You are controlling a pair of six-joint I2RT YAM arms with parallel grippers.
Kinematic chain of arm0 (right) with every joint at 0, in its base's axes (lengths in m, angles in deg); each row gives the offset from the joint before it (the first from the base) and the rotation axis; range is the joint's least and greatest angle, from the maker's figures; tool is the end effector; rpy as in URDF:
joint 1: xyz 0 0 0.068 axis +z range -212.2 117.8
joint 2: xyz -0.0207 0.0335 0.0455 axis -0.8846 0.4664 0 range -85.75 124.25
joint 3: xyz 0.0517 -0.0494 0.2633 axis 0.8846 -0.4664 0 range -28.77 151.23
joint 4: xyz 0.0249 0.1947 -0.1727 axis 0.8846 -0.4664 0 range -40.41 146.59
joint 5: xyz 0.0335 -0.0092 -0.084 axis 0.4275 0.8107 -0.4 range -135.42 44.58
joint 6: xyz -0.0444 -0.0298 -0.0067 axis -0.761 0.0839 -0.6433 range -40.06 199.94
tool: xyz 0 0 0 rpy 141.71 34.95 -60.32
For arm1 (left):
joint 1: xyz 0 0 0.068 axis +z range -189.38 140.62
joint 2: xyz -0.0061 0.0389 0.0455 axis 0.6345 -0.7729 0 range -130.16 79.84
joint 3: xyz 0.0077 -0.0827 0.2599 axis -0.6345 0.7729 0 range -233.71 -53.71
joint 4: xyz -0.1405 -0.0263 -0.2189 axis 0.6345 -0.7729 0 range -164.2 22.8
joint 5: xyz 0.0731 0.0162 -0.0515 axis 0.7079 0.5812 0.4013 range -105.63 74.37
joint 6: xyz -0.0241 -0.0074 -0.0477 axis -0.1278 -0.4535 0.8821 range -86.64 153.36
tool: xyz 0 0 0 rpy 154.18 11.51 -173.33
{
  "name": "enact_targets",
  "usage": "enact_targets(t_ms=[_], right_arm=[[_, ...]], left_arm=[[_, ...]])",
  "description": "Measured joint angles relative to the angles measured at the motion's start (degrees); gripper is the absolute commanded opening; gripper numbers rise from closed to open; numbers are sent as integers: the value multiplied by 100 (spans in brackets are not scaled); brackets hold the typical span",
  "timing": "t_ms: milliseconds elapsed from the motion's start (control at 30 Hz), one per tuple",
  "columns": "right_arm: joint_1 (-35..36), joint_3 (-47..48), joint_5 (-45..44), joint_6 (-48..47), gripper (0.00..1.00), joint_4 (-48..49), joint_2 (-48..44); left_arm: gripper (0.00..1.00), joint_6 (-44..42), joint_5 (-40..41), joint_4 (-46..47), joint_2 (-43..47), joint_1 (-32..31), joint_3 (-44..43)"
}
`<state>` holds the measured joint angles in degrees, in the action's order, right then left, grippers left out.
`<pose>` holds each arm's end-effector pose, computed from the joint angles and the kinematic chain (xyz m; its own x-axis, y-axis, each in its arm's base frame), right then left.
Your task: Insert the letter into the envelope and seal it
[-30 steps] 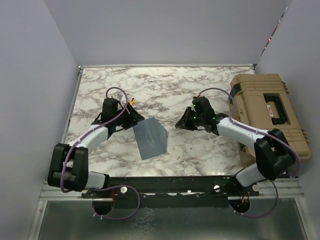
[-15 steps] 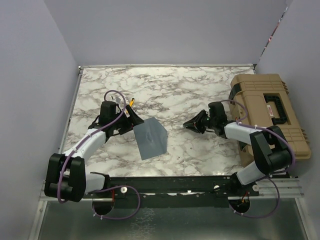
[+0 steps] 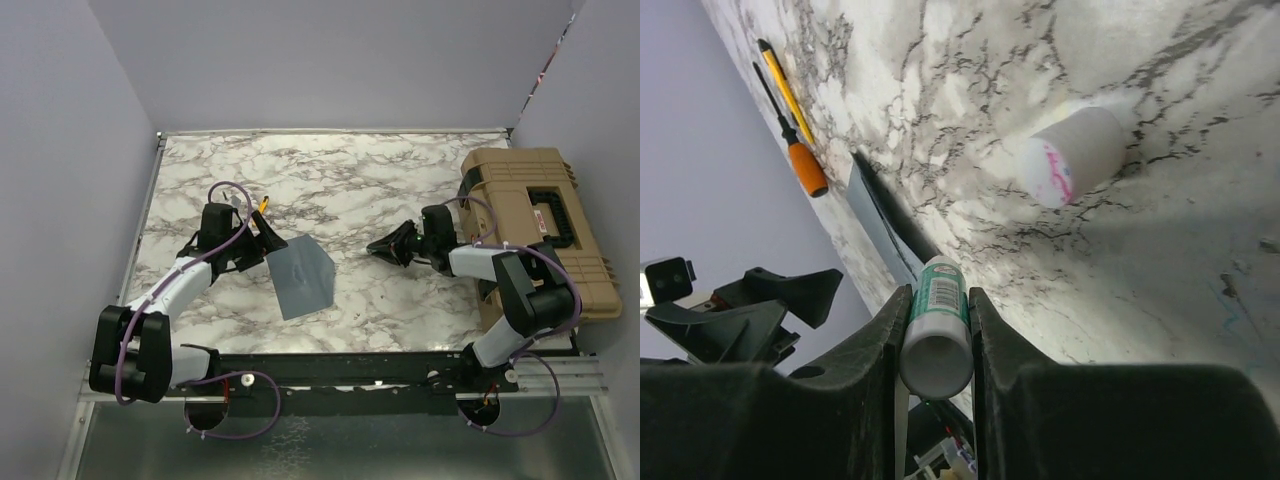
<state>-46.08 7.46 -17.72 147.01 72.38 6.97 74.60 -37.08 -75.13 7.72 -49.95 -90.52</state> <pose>0.2815 0.0986 0.1373 -0.7823 0.6227 -0.0160 0.3494 0.4600 0.8163 0.2450 -0.0589 0.1988 -0.7914 -0.4765 -0.3828 -0.1185 0.7340 -0.6687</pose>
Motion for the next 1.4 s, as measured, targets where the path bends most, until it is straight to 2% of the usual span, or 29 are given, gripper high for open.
enact_targets(t_ms=[133,200,267,367,500,567,667,767,900,1000,1100,1200,1400], right_arm=[[-55,-157,17,188,13,72,96],[-76,-247,9,284,23,68,114],[-87,-315,-4,376,38,63,114],[-87,-345,-94,487,51,-15,98],[-87,-332,-197,540,55,-201,24],[-87,-315,-243,535,56,-345,-44],[-87,-306,-356,481,57,-616,-199],[-87,-306,-476,393,57,-850,-330],[-87,-291,-560,186,56,-1073,-448],[-87,-225,-603,-101,49,-1272,-588],[-42,-90,-612,-428,43,-1344,-780],[153,157,-691,-796,40,-1349,-892],[857,887,-802,-1425,22,-1311,-413]], left_arm=[[87,7,33,-7,-15,0,0],[87,9,48,-4,-24,0,0],[87,17,52,-4,-63,0,0],[86,31,59,-9,-146,0,0],[78,31,92,-11,-238,0,0],[77,31,94,-11,-273,0,-2],[75,24,92,-11,-299,0,-11],[70,24,90,7,-299,0,-39],[51,24,83,42,-323,0,-70],[33,13,37,127,-422,0,-74],[22,39,-90,271,-575,0,-74],[15,101,-197,470,-693,0,-50],[7,168,-118,1054,-719,-9,341]])
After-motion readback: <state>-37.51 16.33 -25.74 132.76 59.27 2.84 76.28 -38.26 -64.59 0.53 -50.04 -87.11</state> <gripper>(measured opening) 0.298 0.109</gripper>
